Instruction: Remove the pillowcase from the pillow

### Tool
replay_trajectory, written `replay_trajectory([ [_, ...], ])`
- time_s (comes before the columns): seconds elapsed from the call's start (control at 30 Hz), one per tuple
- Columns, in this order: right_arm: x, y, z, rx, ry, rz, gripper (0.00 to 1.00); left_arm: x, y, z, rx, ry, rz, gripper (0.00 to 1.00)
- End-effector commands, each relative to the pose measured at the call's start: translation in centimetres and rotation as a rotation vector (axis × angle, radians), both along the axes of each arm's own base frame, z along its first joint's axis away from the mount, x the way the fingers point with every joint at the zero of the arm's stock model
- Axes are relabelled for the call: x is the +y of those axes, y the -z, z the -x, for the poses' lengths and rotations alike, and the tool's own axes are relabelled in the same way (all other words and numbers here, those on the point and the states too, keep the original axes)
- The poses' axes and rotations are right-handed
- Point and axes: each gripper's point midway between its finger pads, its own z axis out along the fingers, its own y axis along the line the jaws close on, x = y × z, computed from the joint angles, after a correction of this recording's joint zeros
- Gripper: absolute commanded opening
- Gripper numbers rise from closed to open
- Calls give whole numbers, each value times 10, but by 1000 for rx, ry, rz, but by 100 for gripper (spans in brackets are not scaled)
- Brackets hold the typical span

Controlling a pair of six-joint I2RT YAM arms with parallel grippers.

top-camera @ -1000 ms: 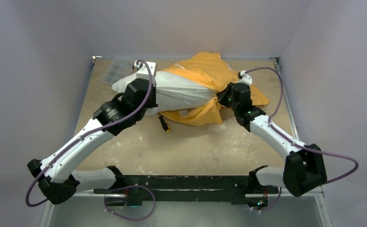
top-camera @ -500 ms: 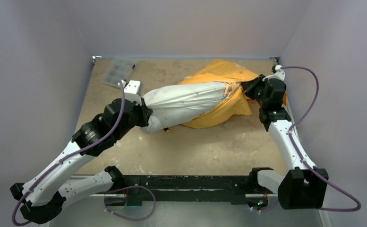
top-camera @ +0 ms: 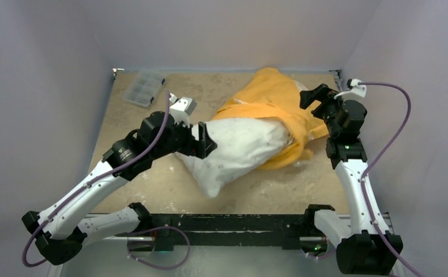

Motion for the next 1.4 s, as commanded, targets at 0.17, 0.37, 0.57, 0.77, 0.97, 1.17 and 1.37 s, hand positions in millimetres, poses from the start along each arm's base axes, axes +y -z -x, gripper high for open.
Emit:
replay_trajectory([
  [0.17,8,-55,9,-140,-59,55,99,-29,-60,-50,-153,-12,27,93],
  [0.37,40,-46,4,-119,-170,57,99,-19,-6,-103,-67,-124,-60,98],
  [0.57,86,-31,-4,-64,-238,51,99,30,82,-135,116,-247,-26,99],
  [0.77,118,-17,-13,-19,-296,66,99,4,130,-104,312,-84,180,99],
  [0.97,172,-5,-27,31,-376,127,99,-8,130,-71,355,39,267,99],
  [1.17,222,38,-37,183,-379,276,99,-11,115,-57,342,93,316,98],
  [1.37,245,85,-36,319,-363,405,99,-16,129,-51,385,115,355,92],
])
